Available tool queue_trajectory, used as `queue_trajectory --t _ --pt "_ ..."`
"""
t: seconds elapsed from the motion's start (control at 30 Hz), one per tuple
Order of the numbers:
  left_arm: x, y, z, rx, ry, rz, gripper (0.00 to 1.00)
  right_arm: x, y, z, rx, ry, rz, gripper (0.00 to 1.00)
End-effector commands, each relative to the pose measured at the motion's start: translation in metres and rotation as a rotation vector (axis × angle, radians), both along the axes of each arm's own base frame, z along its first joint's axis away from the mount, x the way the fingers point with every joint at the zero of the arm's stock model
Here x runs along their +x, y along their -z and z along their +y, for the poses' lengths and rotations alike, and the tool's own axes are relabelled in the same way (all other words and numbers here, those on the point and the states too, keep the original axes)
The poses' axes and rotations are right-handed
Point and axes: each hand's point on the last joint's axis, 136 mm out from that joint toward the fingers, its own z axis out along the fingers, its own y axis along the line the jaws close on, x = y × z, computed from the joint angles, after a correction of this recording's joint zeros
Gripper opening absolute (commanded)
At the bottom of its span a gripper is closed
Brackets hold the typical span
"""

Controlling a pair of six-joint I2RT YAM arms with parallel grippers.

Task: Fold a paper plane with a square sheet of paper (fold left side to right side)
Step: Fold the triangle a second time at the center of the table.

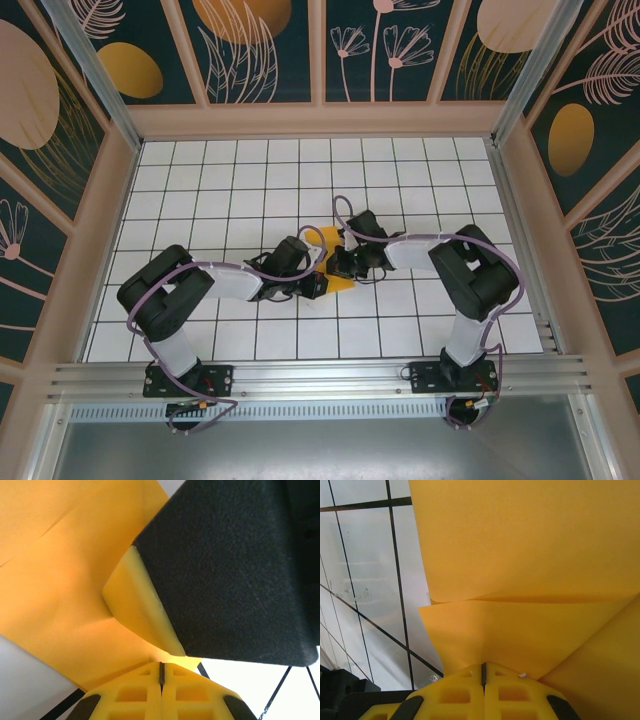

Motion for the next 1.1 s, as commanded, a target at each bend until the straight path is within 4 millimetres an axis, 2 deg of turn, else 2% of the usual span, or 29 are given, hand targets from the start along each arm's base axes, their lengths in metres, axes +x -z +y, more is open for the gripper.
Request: queue_trajectory --t 0.0,0.23,0.27,0.47,0.53,0.63,0.73,0.83,0.97,1.07 --pt "-0.022 0.03 0.024 0.109 -0.009 0.095 0.04 0.019 0.012 -0.017 -0.086 0.044 -0.044 0.01" --pt "-0.024 0.032 0.025 0.112 -0.01 0.103 0.03 0.041 0.005 -0.027 -0.091 0.065 -0.084 0.01" --pt "-0.025 0.033 0.026 0.113 -0.009 0.104 0.03 0.054 0.005 -0.039 -0.098 0.098 -0.089 0.01" --pt "-0.024 0.029 0.026 0.106 -0.015 0.098 0.03 0.077 0.007 -0.066 -0.108 0.15 -0.096 0.01" --pt "-0.023 0.027 0.025 0.103 -0.015 0.092 0.03 0.081 0.0 -0.068 -0.103 0.152 -0.11 0.01" --pt "-0.022 0.024 0.024 0.098 -0.018 0.087 0.03 0.085 -0.021 -0.067 -0.088 0.15 -0.151 0.02" --pt "-0.02 0.022 0.023 0.093 -0.021 0.081 0.03 0.078 -0.038 -0.066 -0.066 0.147 -0.174 0.02" --pt "-0.019 0.022 0.022 0.093 -0.021 0.079 0.03 0.059 -0.047 -0.055 -0.011 0.125 -0.161 0.03" --pt "-0.018 0.022 0.021 0.091 -0.021 0.079 0.03 0.028 -0.042 -0.031 0.054 0.081 -0.106 0.03" --pt "-0.018 0.022 0.021 0.09 -0.021 0.077 0.03 0.018 -0.036 -0.019 0.073 0.069 -0.086 0.03"
